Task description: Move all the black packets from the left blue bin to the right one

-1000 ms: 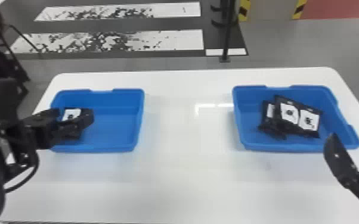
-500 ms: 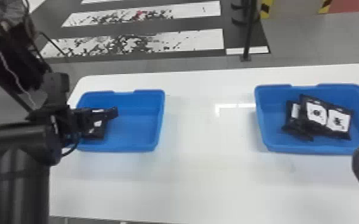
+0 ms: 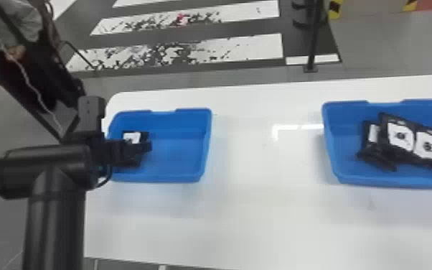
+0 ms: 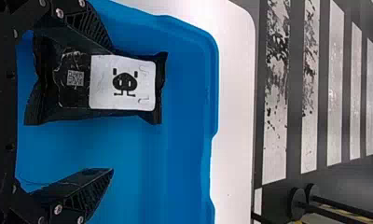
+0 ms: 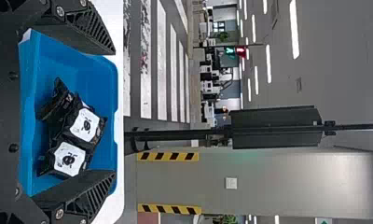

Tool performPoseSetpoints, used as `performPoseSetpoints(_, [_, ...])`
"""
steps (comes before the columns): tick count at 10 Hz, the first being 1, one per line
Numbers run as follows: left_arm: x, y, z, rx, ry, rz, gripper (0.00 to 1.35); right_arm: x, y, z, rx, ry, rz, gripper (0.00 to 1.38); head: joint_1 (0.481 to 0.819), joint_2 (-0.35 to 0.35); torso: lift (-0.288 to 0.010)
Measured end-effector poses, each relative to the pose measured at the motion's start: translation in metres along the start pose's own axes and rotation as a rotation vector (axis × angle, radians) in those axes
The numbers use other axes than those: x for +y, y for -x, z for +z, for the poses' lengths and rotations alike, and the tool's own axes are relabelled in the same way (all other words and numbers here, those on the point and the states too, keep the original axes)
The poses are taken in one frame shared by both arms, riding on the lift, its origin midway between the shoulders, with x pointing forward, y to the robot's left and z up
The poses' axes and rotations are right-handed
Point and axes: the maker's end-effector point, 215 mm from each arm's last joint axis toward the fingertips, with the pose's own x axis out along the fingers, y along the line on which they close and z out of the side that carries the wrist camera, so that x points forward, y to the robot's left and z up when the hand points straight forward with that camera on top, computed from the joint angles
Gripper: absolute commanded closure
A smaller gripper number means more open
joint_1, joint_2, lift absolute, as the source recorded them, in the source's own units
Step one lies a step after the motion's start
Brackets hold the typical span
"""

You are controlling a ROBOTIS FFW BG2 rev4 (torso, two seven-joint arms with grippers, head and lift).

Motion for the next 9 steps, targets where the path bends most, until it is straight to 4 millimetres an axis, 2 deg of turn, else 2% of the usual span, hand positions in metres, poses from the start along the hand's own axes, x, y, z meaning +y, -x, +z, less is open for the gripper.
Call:
performPoseSetpoints(3, [0.022,0.000,-0.016,0.047,0.010,0.067,0.16,0.001,0.000,-0.004,0.010,-0.012,0.006,0.13,0.695,0.250,-0.140])
performPoseSetpoints(5, [0.024,-0.008,-0.023,0.082,0.010,0.072,0.20,0.002,-0.001,-0.006,0.014,-0.014,0.010,0.13,0.695,0.257,-0.140])
performPoseSetpoints(6, [0.020,-0.013,-0.026,0.097,0.011,0.061,0.32,0.002,-0.002,-0.007,0.016,-0.016,0.013,0.13,0.695,0.251,-0.140])
performPoseSetpoints(7, [0.017,-0.016,-0.029,0.107,0.016,0.053,0.60,0.003,-0.002,-0.009,0.020,-0.021,0.016,0.13,0.695,0.248,-0.140])
performPoseSetpoints(9, [0.020,-0.015,-0.038,0.136,0.032,0.057,0.93,0.004,-0.003,-0.014,0.032,-0.032,0.021,0.13,0.695,0.252,-0.140])
